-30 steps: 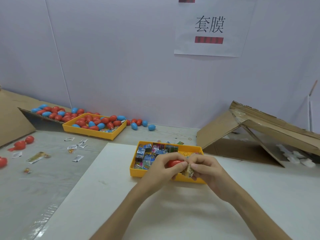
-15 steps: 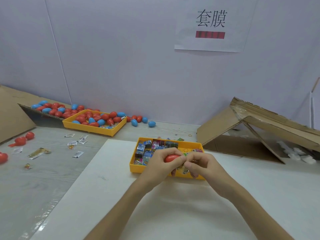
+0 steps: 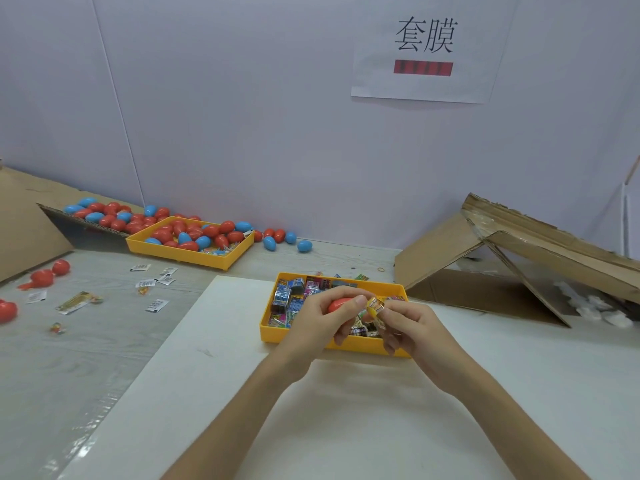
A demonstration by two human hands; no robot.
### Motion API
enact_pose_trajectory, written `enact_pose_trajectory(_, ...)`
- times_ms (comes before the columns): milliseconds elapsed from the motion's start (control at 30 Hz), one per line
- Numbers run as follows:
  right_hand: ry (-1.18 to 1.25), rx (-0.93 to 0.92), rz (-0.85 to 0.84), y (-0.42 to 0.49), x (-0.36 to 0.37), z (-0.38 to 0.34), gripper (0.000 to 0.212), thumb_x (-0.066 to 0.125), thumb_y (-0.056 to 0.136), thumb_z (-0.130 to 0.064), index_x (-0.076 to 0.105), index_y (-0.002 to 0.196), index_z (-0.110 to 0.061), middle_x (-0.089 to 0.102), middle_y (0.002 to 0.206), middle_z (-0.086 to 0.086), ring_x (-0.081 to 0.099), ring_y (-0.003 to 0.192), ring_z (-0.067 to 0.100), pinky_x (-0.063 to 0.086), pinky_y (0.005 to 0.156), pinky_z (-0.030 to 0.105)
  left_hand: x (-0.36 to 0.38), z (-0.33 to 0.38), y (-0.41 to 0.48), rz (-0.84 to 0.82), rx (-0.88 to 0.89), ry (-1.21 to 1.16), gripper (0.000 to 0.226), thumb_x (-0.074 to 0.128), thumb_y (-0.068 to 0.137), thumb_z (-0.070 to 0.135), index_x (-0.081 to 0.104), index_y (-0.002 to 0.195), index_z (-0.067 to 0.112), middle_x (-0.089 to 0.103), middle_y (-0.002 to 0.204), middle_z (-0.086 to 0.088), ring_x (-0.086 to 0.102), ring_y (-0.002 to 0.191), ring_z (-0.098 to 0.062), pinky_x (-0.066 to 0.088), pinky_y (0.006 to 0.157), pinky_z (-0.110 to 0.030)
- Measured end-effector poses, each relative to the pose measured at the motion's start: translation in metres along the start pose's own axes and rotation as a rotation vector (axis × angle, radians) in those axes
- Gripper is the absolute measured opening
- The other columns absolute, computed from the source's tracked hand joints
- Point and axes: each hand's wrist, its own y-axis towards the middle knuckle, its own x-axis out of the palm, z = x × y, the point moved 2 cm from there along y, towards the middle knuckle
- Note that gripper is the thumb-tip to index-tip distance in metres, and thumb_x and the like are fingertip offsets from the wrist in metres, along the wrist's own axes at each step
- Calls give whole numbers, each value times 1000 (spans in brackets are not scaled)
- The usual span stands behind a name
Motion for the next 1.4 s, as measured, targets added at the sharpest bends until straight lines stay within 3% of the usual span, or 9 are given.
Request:
enact_pose_trajectory(133,-45,0,77,0,1,-2,34,57,93,-30,71,86,0,45,63,3,38,56,18,43,52,28,0,-2,0,41,-6,33,7,70,94,33,75,94,28,53,63,14,48,55,-7,46,53,-23)
enact_pose_trajectory(233,-100,-6,113,0,1,-1,28,54,101,-18,70,82,-5,48,62,3,38,53,19,45,48,29,0,-2,-1,60,-10,89,4,78,85,38,74,87,37,61,73,20,56,60,-4,51,56,-23)
enact_pose_trajectory(467,-61,-5,45,-2,7,-3,26,55,98,-19,74,80,-18,49,66,5,44,54,15,46,49,30,2,0,-3,-13,-71,134,6,79,85,34,75,85,38,66,79,22,62,71,6,46,60,-12)
enact_pose_trajectory(633,129,33,84,-1,1,-4,13,62,86,-17,72,84,-10,49,67,9,40,56,17,42,50,27,1,0,-5,-108,-150,43,10,79,87,22,74,85,31,56,62,13,51,53,-4,41,53,-17)
enact_pose_trajectory(733,260,100,26,-2,0,-6,2,68,81,-12,69,79,-11,50,72,10,36,62,20,39,51,26,2,0,-6,-173,-167,11,12,78,87,17,73,86,28,50,60,8,44,52,-7,39,51,-19)
enact_pose_trajectory(933,295,157,-29,-3,3,-7,9,61,77,-13,55,78,-7,43,71,7,35,56,15,34,53,26,0,2,-4,-175,-148,-65,6,75,80,22,69,80,24,41,58,1,37,52,-11,31,50,-21)
enact_pose_trajectory(1033,284,159,-41,-3,4,-6,13,60,80,-19,51,75,-11,42,70,4,36,56,15,35,53,25,0,3,-4,-234,-144,-161,14,73,82,23,61,81,16,34,59,-3,31,54,-14,26,50,-24)
enact_pose_trajectory(1200,301,147,-27,-5,3,-6,27,61,82,-27,59,95,-3,52,75,3,44,61,14,40,57,24,3,1,-6,-268,-178,-142,15,70,87,23,59,80,16,32,61,-4,28,54,-15,23,51,-24)
enact_pose_trajectory(1400,416,142,30,-4,1,-7,21,69,77,-16,64,92,-2,47,79,10,42,71,20,38,71,34,6,-2,-6,-303,-229,-110,17,68,95,29,62,80,24,33,63,0,27,57,-14,24,53,-25)
